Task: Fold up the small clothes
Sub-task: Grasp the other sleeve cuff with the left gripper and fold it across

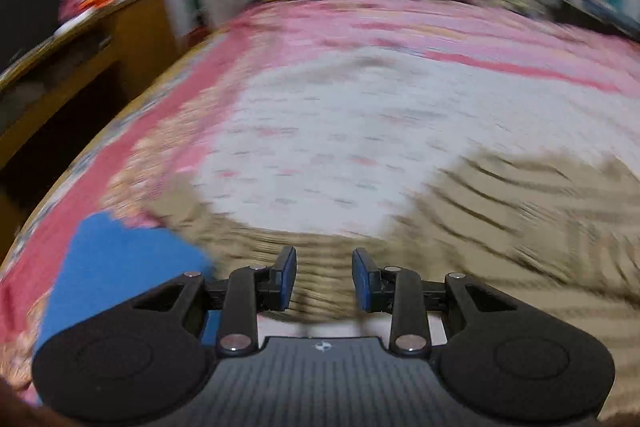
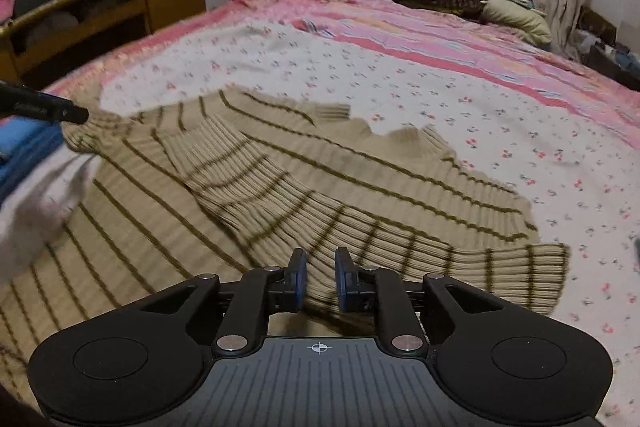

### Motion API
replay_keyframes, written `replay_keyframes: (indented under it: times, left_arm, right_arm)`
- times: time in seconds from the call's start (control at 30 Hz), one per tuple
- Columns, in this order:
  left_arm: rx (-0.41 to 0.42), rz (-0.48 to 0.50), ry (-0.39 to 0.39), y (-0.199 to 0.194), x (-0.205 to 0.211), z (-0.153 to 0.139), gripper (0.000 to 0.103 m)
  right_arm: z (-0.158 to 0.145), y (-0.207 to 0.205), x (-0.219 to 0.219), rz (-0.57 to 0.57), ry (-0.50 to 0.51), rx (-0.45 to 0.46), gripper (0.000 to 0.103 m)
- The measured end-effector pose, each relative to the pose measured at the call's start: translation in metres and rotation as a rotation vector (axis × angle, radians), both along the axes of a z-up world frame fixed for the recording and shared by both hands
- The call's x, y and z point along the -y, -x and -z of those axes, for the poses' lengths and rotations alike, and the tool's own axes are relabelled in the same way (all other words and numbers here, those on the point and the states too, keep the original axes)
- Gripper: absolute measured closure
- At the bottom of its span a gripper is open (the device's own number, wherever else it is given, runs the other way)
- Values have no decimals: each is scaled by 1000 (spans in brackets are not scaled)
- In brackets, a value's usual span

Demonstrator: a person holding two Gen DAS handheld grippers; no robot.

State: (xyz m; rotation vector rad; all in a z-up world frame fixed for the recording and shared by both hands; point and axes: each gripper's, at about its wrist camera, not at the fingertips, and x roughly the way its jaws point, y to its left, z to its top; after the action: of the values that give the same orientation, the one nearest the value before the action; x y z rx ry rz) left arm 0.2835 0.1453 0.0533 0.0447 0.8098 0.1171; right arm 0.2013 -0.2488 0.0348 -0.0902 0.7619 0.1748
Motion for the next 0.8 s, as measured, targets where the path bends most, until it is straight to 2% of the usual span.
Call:
replay_keyframes:
  times: [0.17, 0.23, 0.47, 0.63, 0.8]
  left_arm:
    - [3, -210, 23, -33, -57, -2, 65]
    - [-15, -257, 15, -44, -72, 3, 66]
    - [-85, -292, -53, -73, -86, 27, 66]
    - [-161, -322, -36, -93, -97, 48, 66]
    - [-134, -318, -47, -89, -90, 56, 86]
  right_arm:
    - [-3, -4, -17, -34, -36, 9, 86]
    - [-4, -7, -22, -48, -43, 9, 86]
    - [0, -20, -33, -70, -47, -4, 86]
    - [3, -25, -40, -82, -47, -7, 86]
    - [4, -28, -41, -85, -43, -8, 86]
